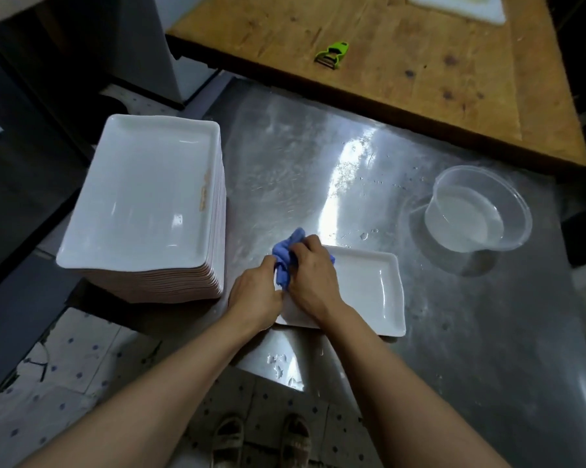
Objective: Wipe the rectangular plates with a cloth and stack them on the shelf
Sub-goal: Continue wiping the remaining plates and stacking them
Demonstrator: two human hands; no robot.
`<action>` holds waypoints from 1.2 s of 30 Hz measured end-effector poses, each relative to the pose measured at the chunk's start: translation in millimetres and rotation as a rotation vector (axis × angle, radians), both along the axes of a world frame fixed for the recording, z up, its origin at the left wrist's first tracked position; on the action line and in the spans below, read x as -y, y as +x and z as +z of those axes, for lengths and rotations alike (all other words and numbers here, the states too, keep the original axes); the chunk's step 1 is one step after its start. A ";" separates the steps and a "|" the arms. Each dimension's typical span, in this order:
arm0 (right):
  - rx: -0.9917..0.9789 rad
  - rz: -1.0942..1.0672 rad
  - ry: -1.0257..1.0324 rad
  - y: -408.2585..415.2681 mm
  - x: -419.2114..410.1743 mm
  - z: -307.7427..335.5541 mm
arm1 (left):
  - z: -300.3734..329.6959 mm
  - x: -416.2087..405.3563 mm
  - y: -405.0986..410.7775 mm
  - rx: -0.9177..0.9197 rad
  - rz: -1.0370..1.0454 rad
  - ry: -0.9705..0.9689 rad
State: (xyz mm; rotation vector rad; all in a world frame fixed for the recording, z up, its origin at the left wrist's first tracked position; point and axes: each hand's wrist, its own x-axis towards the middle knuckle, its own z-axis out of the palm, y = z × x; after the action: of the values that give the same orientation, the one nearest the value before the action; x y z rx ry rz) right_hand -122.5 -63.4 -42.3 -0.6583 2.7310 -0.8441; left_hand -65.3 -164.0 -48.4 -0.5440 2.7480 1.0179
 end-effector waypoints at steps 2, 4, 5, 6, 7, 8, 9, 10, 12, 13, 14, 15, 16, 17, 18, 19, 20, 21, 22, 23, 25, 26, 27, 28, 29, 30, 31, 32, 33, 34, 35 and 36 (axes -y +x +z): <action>0.053 0.032 -0.011 -5.9 -4.7 -1.7 | 4.0 4.8 -1.8 0.018 -0.012 0.043; 0.101 0.060 -0.007 -9.3 -9.9 -2.1 | 6.0 9.5 -4.5 0.027 -0.019 0.127; 0.124 0.067 -0.009 -9.8 -11.6 -1.5 | 5.9 11.3 -5.5 0.029 -0.017 0.165; 0.146 0.071 -0.014 -9.5 -13.5 -0.7 | 5.3 12.9 -5.6 0.030 -0.012 0.196; 0.166 0.078 -0.015 -8.1 -15.5 0.3 | 4.2 14.0 -5.4 0.031 -0.009 0.221; 0.174 0.089 -0.011 -5.6 -17.5 2.0 | 3.3 14.9 -4.8 0.033 -0.009 0.242; 0.169 0.104 -0.013 -2.8 -19.9 2.6 | 2.4 15.8 -4.1 0.034 -0.010 0.264; 0.160 0.117 -0.022 0.5 -22.0 2.2 | 1.5 16.6 -3.2 0.035 -0.012 0.291; 0.168 0.144 -0.033 7.5 -25.7 -1.7 | -0.2 18.5 -1.6 0.032 -0.026 0.355; 0.179 0.152 -0.031 11.0 -27.8 -3.9 | -0.9 19.6 -0.9 0.034 -0.025 0.399; 0.191 0.159 -0.023 14.1 -29.5 -6.5 | -1.1 20.7 -0.5 0.041 -0.016 0.455; 0.200 0.172 -0.012 17.2 -31.3 -7.6 | -1.3 21.6 -0.2 0.052 0.003 0.514; 0.206 0.189 -0.002 20.3 -33.6 -8.1 | -1.2 22.3 -0.4 0.068 0.027 0.561; 0.201 0.213 0.007 23.1 -36.0 -8.3 | -1.0 22.4 -1.1 0.082 0.047 0.588; 0.186 0.234 0.017 25.6 -38.2 -8.0 | -2.0 22.5 -2.5 0.095 0.062 0.595; 0.174 0.254 0.035 28.0 -40.4 -8.1 | -3.6 22.3 -4.0 0.101 0.074 0.595; 0.156 0.270 0.046 29.6 -42.1 -7.7 | -3.7 21.1 -5.3 0.099 0.086 0.583; 0.137 0.281 0.046 30.9 -43.7 -7.8 | -4.0 20.2 -6.7 0.096 0.101 0.559; 0.135 0.286 0.047 32.1 -45.0 -8.1 | -4.6 18.9 -8.2 0.092 0.120 0.525; 0.136 0.285 0.054 34.2 -46.2 -5.2 | -5.4 17.8 -9.8 0.088 0.132 0.478; 0.140 0.273 0.057 38.2 -47.6 -1.2 | -6.3 15.9 -12.4 0.080 0.141 0.402; 0.139 0.267 0.051 40.1 -48.2 1.3 | -6.3 14.9 -13.7 0.071 0.147 0.388; 0.143 0.265 0.054 42.1 -49.0 3.4 | -4.6 13.5 -14.7 0.066 0.152 0.378; 0.145 0.267 0.055 43.8 -50.6 4.0 | -3.4 12.9 -16.2 0.061 0.153 0.360; 0.137 0.270 0.049 45.1 -51.8 4.1 | -0.7 12.0 -17.2 0.061 0.146 0.324; 0.135 0.270 0.031 46.3 -53.0 3.7 | 1.3 11.0 -18.5 0.067 0.139 0.283; 0.138 0.255 0.010 47.4 -53.9 3.8 | 3.7 10.2 -19.3 0.076 0.139 0.250; 0.136 0.232 -0.007 48.2 -55.4 4.0 | 5.1 9.3 -20.2 0.078 0.141 0.226; 0.124 0.215 -0.002 49.0 -57.8 4.9 | 5.2 8.6 -20.3 0.079 0.139 0.202; 0.108 0.198 0.015 49.2 -61.5 5.1 | 4.7 7.9 -20.7 0.080 0.129 0.171; 0.096 0.186 0.032 48.9 -67.4 5.3 | 4.7 6.8 -20.1 0.075 0.120 0.148; 0.096 0.176 0.041 48.0 -75.4 5.7 | 3.5 5.9 -19.9 0.070 0.112 0.132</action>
State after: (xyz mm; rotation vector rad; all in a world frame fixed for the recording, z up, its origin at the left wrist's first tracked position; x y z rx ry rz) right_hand -74.5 12.0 -36.6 -0.8133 2.5535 -0.7561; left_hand -85.2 -169.8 -44.9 -0.7044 2.5927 1.1717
